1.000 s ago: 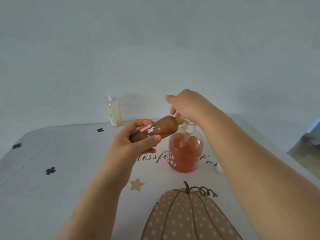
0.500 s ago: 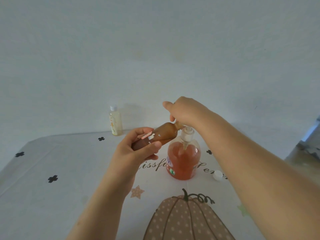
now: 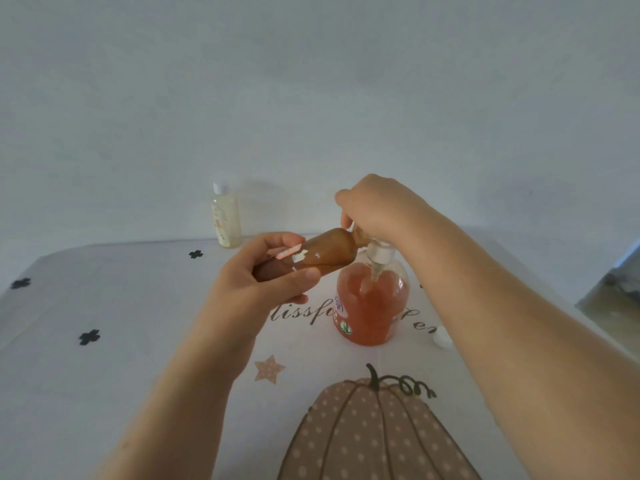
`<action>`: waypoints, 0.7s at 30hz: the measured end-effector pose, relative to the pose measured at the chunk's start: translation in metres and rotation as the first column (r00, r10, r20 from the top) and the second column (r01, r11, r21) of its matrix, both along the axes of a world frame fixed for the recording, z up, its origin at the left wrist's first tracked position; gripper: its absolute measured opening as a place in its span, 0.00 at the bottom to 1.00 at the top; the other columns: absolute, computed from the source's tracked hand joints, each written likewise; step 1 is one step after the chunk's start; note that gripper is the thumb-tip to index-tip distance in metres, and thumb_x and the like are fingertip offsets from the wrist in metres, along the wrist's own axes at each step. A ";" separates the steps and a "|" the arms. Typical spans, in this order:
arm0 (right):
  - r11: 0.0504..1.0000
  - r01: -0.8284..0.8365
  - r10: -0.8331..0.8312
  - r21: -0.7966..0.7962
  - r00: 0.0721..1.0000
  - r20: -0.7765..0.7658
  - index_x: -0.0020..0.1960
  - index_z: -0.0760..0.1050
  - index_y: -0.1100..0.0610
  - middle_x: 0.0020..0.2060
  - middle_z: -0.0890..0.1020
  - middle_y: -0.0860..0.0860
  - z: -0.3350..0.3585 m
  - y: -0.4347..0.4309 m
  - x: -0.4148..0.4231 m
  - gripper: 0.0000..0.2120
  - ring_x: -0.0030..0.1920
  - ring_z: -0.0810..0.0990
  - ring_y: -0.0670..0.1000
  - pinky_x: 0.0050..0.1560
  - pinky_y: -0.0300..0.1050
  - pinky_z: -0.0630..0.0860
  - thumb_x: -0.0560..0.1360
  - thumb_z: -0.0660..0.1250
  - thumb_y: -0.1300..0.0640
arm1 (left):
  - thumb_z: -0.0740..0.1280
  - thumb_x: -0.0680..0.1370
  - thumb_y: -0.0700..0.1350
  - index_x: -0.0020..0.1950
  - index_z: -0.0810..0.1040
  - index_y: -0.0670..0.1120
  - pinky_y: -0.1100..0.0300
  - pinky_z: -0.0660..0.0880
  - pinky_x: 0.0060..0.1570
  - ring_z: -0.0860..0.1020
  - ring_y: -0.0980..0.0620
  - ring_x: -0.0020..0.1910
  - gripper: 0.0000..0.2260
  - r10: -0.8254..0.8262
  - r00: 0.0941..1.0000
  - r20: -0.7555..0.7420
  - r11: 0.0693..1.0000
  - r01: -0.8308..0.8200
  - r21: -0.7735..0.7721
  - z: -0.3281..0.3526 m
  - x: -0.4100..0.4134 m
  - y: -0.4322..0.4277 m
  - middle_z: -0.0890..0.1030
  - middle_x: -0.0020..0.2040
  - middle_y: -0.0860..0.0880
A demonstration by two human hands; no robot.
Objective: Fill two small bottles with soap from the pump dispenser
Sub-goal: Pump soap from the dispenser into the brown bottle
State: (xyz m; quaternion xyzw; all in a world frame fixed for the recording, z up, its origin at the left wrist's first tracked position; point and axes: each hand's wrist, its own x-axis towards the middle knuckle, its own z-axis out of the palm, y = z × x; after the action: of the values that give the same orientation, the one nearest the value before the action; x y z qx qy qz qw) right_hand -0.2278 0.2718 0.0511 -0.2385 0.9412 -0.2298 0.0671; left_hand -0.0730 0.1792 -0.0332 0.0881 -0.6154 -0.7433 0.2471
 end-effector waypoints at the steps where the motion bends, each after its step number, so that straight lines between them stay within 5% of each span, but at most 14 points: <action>1: 1.000 0.000 0.000 -0.009 1.000 -0.001 0.49 0.82 0.56 0.44 0.85 0.52 0.000 0.001 0.000 0.15 0.45 0.82 0.56 0.53 0.49 0.77 0.78 0.57 0.52 | 0.75 0.64 0.39 0.51 0.81 0.46 0.59 0.80 0.41 0.80 0.50 0.38 0.17 -0.004 1.000 0.000 1.000 0.004 0.002 0.000 0.000 0.001 0.83 0.38 0.50; 12: 1.000 0.010 -0.011 -0.010 0.999 -0.053 0.50 0.81 0.56 0.42 0.86 0.52 0.010 0.004 0.010 0.14 0.45 0.83 0.55 0.45 0.46 0.74 0.78 0.57 0.53 | 0.75 0.64 0.39 0.54 0.80 0.45 0.58 0.79 0.41 0.80 0.50 0.39 0.19 -0.009 1.000 -0.016 1.000 0.010 0.017 0.004 0.003 0.006 0.83 0.40 0.49; 21: 1.000 -0.006 0.004 -0.026 0.997 -0.074 0.50 0.82 0.58 0.43 0.87 0.53 0.018 0.007 0.012 0.16 0.46 0.85 0.55 0.52 0.47 0.78 0.79 0.57 0.53 | 0.75 0.64 0.40 0.53 0.80 0.46 0.56 0.79 0.42 0.81 0.49 0.39 0.18 0.016 0.999 -0.031 1.000 -0.015 0.026 0.006 0.004 0.010 0.84 0.42 0.47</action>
State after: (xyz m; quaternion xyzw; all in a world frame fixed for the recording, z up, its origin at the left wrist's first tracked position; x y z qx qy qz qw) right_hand -0.2159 0.2791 0.0688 -0.2501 0.9393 -0.2331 0.0295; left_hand -0.0692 0.1894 -0.0270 0.0846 -0.6011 -0.7505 0.2613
